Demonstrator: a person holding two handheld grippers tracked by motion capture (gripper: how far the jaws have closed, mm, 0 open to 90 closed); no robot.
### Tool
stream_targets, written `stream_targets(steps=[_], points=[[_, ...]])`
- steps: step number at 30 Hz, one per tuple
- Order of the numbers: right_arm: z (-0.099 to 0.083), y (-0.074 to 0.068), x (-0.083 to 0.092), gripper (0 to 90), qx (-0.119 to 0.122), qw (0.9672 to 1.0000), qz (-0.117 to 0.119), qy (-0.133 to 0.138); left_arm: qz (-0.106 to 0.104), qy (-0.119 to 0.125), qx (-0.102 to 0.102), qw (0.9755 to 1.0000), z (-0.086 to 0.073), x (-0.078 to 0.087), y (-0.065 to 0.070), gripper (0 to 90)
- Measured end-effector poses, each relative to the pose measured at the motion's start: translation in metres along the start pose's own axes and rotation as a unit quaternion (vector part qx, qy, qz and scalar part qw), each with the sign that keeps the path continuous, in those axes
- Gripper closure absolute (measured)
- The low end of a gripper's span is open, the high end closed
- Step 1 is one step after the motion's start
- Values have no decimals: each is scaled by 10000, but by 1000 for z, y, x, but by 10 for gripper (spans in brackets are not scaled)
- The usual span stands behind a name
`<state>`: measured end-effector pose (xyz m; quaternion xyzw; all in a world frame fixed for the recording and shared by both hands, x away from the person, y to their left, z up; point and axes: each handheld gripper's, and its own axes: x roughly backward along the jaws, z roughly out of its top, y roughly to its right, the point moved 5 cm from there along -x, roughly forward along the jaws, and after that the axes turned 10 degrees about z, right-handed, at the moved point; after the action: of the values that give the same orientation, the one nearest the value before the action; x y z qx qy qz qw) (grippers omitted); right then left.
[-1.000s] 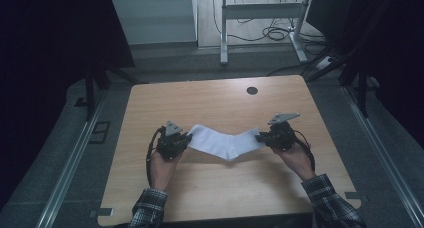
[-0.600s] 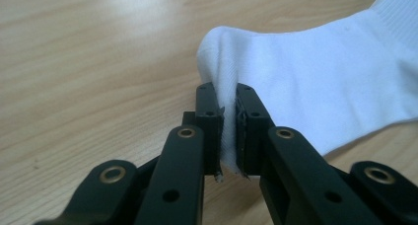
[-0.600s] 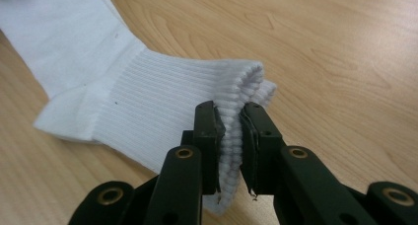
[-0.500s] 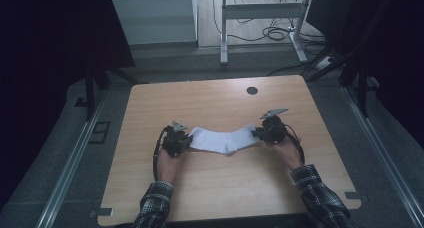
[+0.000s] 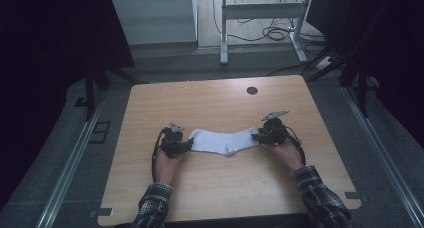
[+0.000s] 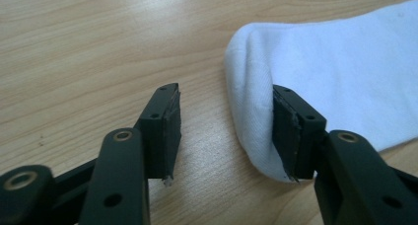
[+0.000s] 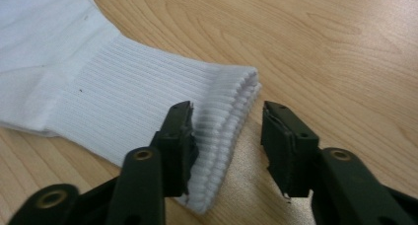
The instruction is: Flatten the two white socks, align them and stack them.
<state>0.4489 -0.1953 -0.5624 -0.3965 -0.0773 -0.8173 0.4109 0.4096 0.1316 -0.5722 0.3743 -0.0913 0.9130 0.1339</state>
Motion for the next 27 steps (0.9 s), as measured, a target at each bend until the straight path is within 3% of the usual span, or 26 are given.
stream_targets(steps=[3, 6, 15, 19, 23, 27], points=[[1, -1, 2, 442, 4, 10000, 49, 52, -52, 74, 21, 10000, 2, 2, -1, 415], [2, -2, 4, 406, 41, 9999, 75, 103, -236, 98, 109, 9996, 4, 5, 0, 345], [3, -7, 7, 318, 76, 9996, 182, 182, -504, 230, 159, 9983, 5, 12, 5, 158], [2, -11, 9, 269, 130, 9995, 238, 179, -525, 266, 31, 9983, 3, 17, 9, 140], [2, -14, 14, 239, 185, 9994, 239, 182, -686, 388, 121, 9968, 4, 23, 11, 139], [1, -18, 18, 194, 214, 9993, 272, 168, -649, 389, 42, 9971, 5, 29, 14, 121]])
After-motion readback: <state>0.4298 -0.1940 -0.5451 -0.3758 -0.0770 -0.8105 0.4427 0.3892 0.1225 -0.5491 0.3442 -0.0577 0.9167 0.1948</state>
